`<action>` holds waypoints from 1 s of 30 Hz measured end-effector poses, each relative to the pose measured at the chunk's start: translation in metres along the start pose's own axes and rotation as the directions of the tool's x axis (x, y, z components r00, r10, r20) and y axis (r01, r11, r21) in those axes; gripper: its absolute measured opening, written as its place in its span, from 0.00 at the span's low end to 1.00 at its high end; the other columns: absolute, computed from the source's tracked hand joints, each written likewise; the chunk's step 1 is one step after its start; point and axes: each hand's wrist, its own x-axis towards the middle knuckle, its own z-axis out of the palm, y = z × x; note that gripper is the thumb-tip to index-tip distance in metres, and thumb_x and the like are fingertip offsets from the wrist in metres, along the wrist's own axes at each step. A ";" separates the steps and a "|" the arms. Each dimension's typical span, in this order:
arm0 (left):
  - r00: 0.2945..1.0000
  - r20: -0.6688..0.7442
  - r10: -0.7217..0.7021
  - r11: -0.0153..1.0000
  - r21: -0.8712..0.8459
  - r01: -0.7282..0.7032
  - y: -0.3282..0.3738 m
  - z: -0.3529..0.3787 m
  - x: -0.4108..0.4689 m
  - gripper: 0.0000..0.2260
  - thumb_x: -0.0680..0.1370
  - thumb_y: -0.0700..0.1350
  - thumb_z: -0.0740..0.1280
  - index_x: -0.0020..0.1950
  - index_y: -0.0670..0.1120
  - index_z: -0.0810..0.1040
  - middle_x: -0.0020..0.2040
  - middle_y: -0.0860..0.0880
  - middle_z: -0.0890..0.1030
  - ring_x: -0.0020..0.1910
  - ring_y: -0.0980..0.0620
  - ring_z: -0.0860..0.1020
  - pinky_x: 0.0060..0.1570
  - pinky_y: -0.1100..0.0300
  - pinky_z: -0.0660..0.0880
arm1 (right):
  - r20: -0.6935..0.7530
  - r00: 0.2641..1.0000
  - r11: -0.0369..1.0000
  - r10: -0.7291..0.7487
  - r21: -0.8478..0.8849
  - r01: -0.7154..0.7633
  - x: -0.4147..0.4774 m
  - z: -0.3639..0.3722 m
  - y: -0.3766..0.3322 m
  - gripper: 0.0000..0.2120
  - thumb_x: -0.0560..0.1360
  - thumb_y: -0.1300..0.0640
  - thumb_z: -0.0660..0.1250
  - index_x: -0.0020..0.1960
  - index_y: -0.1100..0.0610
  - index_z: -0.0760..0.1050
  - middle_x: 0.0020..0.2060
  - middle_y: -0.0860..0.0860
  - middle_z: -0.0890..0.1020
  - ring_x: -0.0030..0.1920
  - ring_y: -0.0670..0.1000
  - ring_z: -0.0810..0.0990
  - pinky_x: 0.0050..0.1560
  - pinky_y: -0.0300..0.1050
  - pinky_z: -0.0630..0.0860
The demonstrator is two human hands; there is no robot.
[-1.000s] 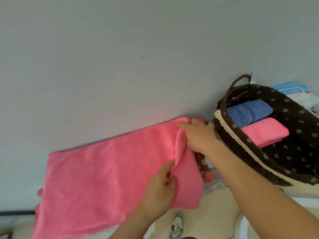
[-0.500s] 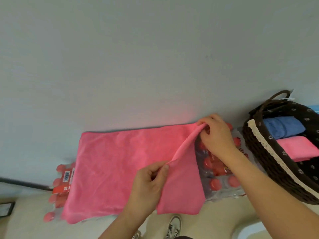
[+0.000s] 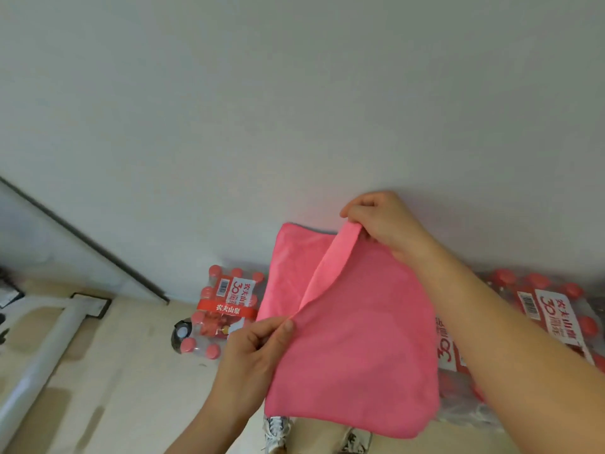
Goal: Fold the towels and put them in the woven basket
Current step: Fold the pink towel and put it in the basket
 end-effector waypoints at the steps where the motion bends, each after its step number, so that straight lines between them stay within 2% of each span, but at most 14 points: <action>1: 1.000 -0.023 0.000 1.000 0.010 0.001 -0.005 -0.008 0.002 0.09 0.75 0.50 0.66 0.44 0.50 0.86 0.35 0.52 0.81 0.35 0.61 0.74 0.34 0.69 0.69 | 0.000 1.000 1.000 0.001 -0.005 -0.001 0.005 0.014 -0.005 0.07 0.70 0.62 0.67 0.41 0.64 0.82 0.28 0.51 0.79 0.25 0.43 0.72 0.33 0.40 0.69; 5: 0.989 -0.145 -0.008 0.999 0.041 0.014 -0.028 -0.035 0.012 0.10 0.78 0.49 0.64 0.44 0.49 0.84 0.45 0.45 0.82 0.40 0.57 0.77 0.40 0.65 0.71 | -0.017 0.999 0.997 0.031 0.066 -0.030 0.022 0.058 -0.016 0.06 0.70 0.63 0.68 0.38 0.67 0.81 0.29 0.57 0.80 0.24 0.46 0.76 0.31 0.39 0.71; 7: 0.986 -0.165 -0.036 0.997 0.060 0.046 -0.038 -0.043 0.017 0.10 0.79 0.48 0.63 0.45 0.48 0.83 0.44 0.45 0.82 0.40 0.56 0.76 0.39 0.67 0.71 | -0.007 0.999 0.996 0.042 0.075 -0.041 0.028 0.074 -0.016 0.07 0.72 0.64 0.67 0.38 0.64 0.81 0.29 0.55 0.81 0.24 0.45 0.77 0.30 0.36 0.73; 9: 0.984 -0.162 -0.068 0.988 0.129 0.089 -0.050 -0.049 0.022 0.11 0.80 0.48 0.62 0.44 0.47 0.80 0.40 0.47 0.80 0.39 0.56 0.75 0.38 0.64 0.70 | 0.047 0.998 0.998 0.042 0.046 -0.044 0.031 0.090 -0.010 0.08 0.75 0.63 0.64 0.40 0.61 0.81 0.34 0.55 0.83 0.29 0.47 0.80 0.37 0.42 0.78; 11: 0.985 -0.159 -0.072 0.953 0.280 0.115 -0.057 -0.055 0.029 0.10 0.81 0.48 0.60 0.42 0.48 0.78 0.36 0.52 0.77 0.35 0.58 0.72 0.36 0.63 0.67 | 0.138 0.990 0.999 0.026 -0.034 -0.021 0.031 0.101 -0.001 0.08 0.76 0.64 0.63 0.50 0.64 0.80 0.41 0.57 0.84 0.34 0.50 0.81 0.46 0.49 0.79; 14: 0.987 -0.163 0.004 0.874 0.480 0.076 -0.053 -0.063 0.047 0.07 0.79 0.47 0.61 0.43 0.51 0.77 0.37 0.55 0.79 0.36 0.61 0.74 0.34 0.67 0.68 | 0.211 0.977 0.986 -0.032 -0.154 0.066 0.027 0.106 0.008 0.17 0.76 0.65 0.63 0.64 0.62 0.74 0.51 0.54 0.81 0.45 0.53 0.82 0.54 0.47 0.78; 16: 0.988 -0.140 0.058 0.854 0.520 0.023 -0.044 -0.065 0.070 0.06 0.79 0.46 0.62 0.46 0.52 0.77 0.40 0.55 0.80 0.40 0.59 0.76 0.41 0.64 0.72 | 0.168 0.981 0.966 -0.097 -0.221 0.133 0.020 0.101 0.011 0.17 0.76 0.65 0.64 0.65 0.60 0.74 0.57 0.54 0.81 0.53 0.53 0.81 0.61 0.47 0.75; 18: 0.993 -0.098 0.072 0.849 0.528 -0.010 -0.033 -0.061 0.098 0.07 0.79 0.47 0.61 0.53 0.52 0.77 0.45 0.57 0.80 0.47 0.56 0.78 0.48 0.58 0.74 | 0.084 0.987 0.940 -0.139 -0.303 0.158 0.009 0.088 0.017 0.16 0.75 0.64 0.64 0.62 0.58 0.76 0.55 0.53 0.82 0.52 0.51 0.81 0.58 0.44 0.75; 20: 0.998 -0.064 0.029 0.887 0.462 0.004 -0.021 -0.053 0.128 0.14 0.80 0.49 0.61 0.64 0.50 0.74 0.54 0.54 0.79 0.54 0.55 0.77 0.56 0.57 0.73 | -0.002 0.990 0.899 -0.138 -0.421 0.125 -0.008 0.068 0.028 0.15 0.73 0.64 0.64 0.59 0.56 0.78 0.50 0.53 0.83 0.49 0.53 0.81 0.55 0.46 0.75; 22: 0.998 -0.057 -0.024 0.918 0.395 0.044 -0.011 -0.046 0.159 0.19 0.79 0.51 0.62 0.69 0.47 0.71 0.59 0.51 0.78 0.57 0.53 0.77 0.60 0.55 0.72 | -0.082 0.990 0.832 -0.113 -0.552 0.049 -0.022 0.046 0.044 0.15 0.72 0.63 0.64 0.58 0.56 0.78 0.49 0.54 0.81 0.50 0.55 0.79 0.55 0.48 0.73; 24: 0.996 -0.066 -0.060 0.937 0.339 0.079 -0.004 -0.039 0.182 0.19 0.78 0.53 0.64 0.67 0.46 0.73 0.58 0.48 0.80 0.54 0.50 0.79 0.58 0.52 0.75 | -0.163 0.984 0.742 -0.070 -0.668 -0.058 -0.031 0.026 0.060 0.16 0.71 0.62 0.64 0.58 0.57 0.78 0.51 0.57 0.81 0.52 0.60 0.77 0.57 0.51 0.71; 26: 0.994 -0.100 -0.048 0.946 0.313 0.077 0.000 -0.032 0.194 0.14 0.76 0.51 0.67 0.59 0.48 0.78 0.52 0.47 0.82 0.47 0.51 0.80 0.50 0.54 0.78 | -0.203 0.979 0.689 -0.032 -0.714 -0.125 -0.035 0.011 0.074 0.17 0.71 0.61 0.65 0.59 0.58 0.78 0.52 0.60 0.80 0.52 0.63 0.77 0.56 0.53 0.71; 28: 0.987 -0.162 -0.019 0.952 0.299 0.067 0.002 -0.027 0.199 0.07 0.75 0.47 0.69 0.52 0.49 0.79 0.46 0.49 0.82 0.41 0.51 0.80 0.40 0.60 0.75 | -0.230 0.973 0.710 -0.020 -0.689 -0.149 -0.037 0.003 0.080 0.16 0.70 0.62 0.65 0.57 0.59 0.79 0.50 0.61 0.81 0.51 0.64 0.78 0.56 0.54 0.73; 30: 0.978 -0.207 0.007 0.952 0.300 0.057 0.004 -0.025 0.198 0.06 0.73 0.46 0.72 0.49 0.50 0.80 0.43 0.50 0.82 0.40 0.51 0.80 0.37 0.62 0.73 | -0.242 0.968 0.758 -0.060 -0.642 -0.113 -0.038 0.002 0.079 0.15 0.70 0.62 0.64 0.55 0.58 0.80 0.48 0.59 0.82 0.50 0.63 0.78 0.55 0.54 0.74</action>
